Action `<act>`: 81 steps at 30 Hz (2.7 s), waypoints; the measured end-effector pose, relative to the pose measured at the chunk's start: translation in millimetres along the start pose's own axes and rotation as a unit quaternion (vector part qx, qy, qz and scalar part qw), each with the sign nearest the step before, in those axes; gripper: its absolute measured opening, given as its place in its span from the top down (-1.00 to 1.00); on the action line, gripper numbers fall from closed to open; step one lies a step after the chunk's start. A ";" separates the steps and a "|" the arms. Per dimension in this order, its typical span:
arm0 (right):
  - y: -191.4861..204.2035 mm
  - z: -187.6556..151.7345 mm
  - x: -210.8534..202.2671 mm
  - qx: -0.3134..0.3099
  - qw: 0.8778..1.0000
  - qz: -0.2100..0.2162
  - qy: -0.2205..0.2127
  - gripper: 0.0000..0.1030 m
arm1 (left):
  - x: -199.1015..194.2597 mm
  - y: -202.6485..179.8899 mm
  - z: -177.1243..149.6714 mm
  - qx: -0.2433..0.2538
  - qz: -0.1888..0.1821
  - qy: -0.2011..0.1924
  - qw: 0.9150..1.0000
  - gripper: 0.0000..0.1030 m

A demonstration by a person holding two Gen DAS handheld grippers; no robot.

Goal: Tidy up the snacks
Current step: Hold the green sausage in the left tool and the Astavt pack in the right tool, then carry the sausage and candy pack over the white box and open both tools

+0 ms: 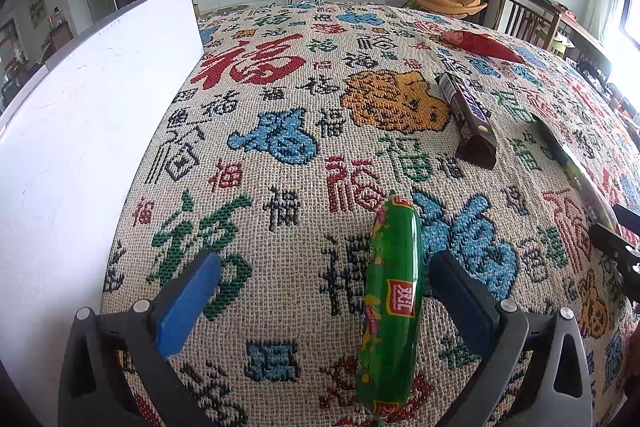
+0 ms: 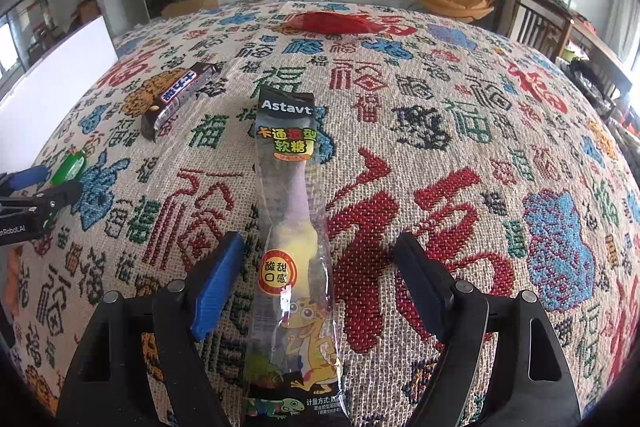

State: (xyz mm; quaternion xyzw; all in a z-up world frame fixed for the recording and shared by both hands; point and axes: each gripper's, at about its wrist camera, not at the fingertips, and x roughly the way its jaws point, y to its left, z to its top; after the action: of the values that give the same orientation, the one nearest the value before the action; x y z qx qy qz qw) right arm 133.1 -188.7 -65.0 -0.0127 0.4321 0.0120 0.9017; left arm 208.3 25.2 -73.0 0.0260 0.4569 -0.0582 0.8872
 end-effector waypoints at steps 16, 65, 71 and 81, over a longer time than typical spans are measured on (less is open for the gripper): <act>0.4 -1.1 0.2 0.000 1.000 0.000 -0.001 -0.58 | -0.4 -0.7 0.1 0.000 0.000 0.000 1.000 -1.00; 43.3 60.3 -64.4 0.067 0.978 0.170 0.100 0.58 | -138.6 41.4 -31.4 -0.097 -0.228 -0.040 0.968 0.56; 154.1 118.8 -128.7 0.013 0.957 0.286 0.039 0.58 | -224.9 115.4 -17.2 -0.134 -0.212 -0.123 0.960 0.56; 343.3 138.0 -143.1 -0.061 0.904 0.422 0.034 -0.35 | -259.7 259.6 -45.0 -0.210 0.048 -0.138 0.967 -0.76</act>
State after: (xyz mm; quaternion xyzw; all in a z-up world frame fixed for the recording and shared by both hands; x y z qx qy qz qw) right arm 139.8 157.4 128.6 0.1154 0.4259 0.4171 0.7946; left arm 55.4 307.8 110.4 -0.1474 0.3304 0.0785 0.9289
